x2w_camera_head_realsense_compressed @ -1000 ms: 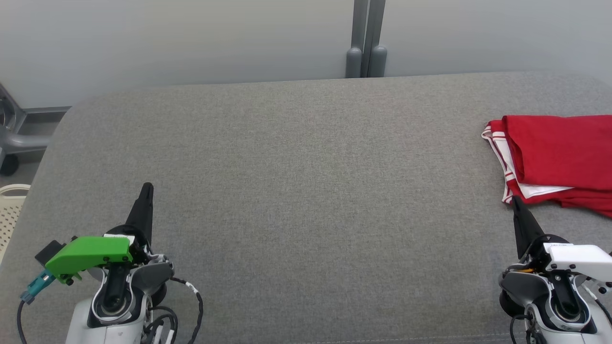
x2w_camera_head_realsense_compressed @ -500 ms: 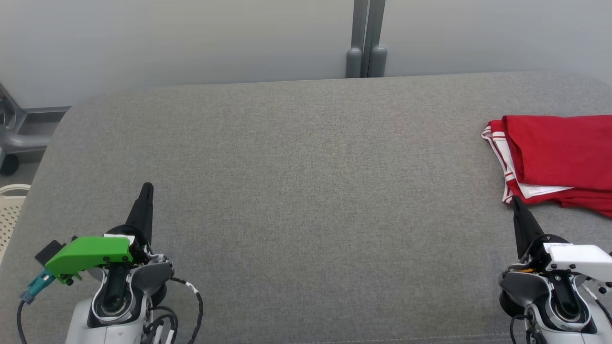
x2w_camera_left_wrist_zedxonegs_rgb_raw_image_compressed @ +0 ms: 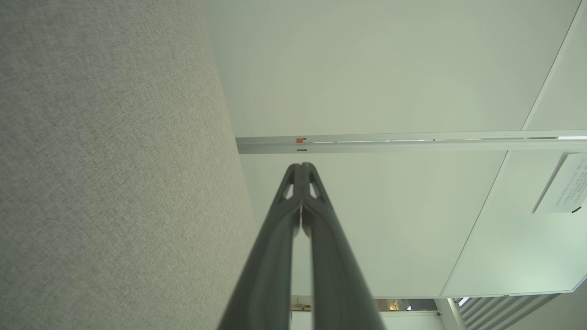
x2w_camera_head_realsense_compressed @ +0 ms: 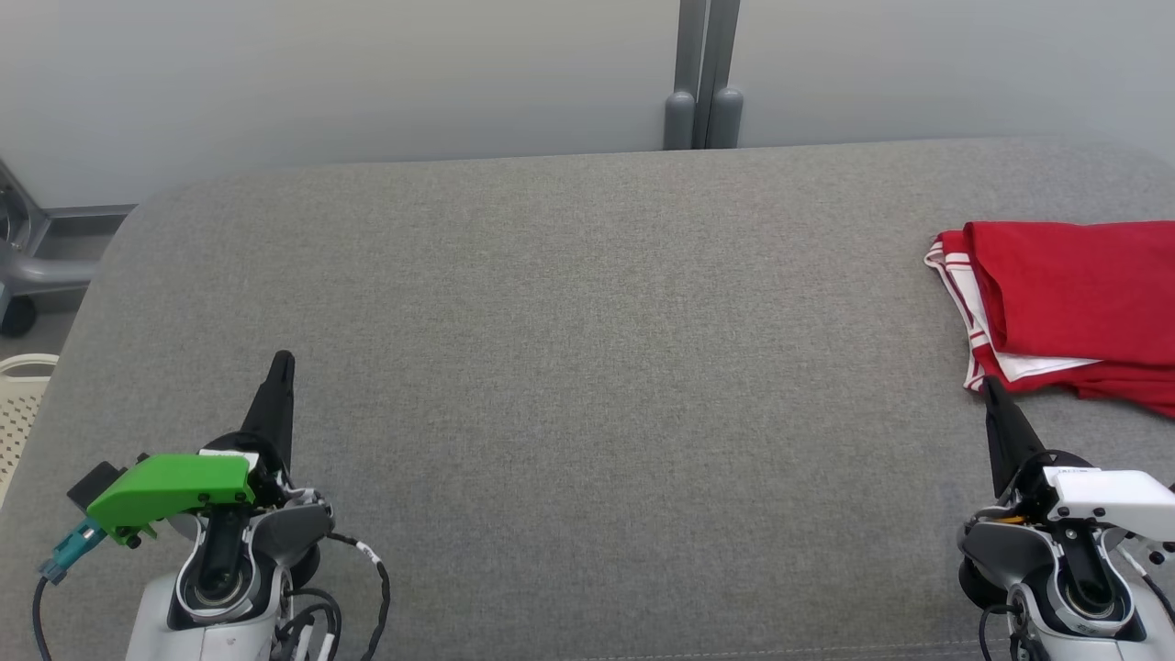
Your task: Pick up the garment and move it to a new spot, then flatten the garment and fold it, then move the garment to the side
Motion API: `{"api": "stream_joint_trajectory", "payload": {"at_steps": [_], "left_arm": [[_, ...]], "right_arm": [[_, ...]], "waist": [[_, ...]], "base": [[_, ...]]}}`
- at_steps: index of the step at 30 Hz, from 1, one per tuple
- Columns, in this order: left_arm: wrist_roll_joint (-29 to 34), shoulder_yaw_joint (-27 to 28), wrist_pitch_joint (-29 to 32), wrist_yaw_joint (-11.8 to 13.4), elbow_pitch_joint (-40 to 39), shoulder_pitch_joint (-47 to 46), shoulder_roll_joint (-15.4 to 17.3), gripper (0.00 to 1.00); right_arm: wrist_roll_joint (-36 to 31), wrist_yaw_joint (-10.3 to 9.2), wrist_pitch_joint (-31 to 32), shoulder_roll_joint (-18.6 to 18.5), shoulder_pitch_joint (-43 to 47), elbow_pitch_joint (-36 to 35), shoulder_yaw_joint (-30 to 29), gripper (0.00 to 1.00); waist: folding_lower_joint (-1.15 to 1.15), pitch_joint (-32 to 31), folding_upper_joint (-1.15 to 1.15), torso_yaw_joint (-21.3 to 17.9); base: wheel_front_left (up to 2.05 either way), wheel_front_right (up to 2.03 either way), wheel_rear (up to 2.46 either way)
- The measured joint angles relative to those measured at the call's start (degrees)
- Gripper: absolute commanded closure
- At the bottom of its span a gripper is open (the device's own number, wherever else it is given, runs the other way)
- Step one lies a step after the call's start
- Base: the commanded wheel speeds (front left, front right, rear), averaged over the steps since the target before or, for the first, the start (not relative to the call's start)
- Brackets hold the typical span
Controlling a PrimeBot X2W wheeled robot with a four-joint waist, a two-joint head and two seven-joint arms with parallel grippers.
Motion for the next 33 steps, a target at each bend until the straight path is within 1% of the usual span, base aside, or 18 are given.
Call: {"api": "stream_joint_trajectory", "payload": {"at_steps": [33], "left_arm": [[0.0,0.0,0.0,0.0,0.0,0.0,0.0,1.0]], "right_arm": [[0.0,0.0,0.0,0.0,0.0,0.0,0.0,1.0]], "waist": [[0.0,0.0,0.0,0.0]], "base": [[0.0,0.0,0.0]]}}
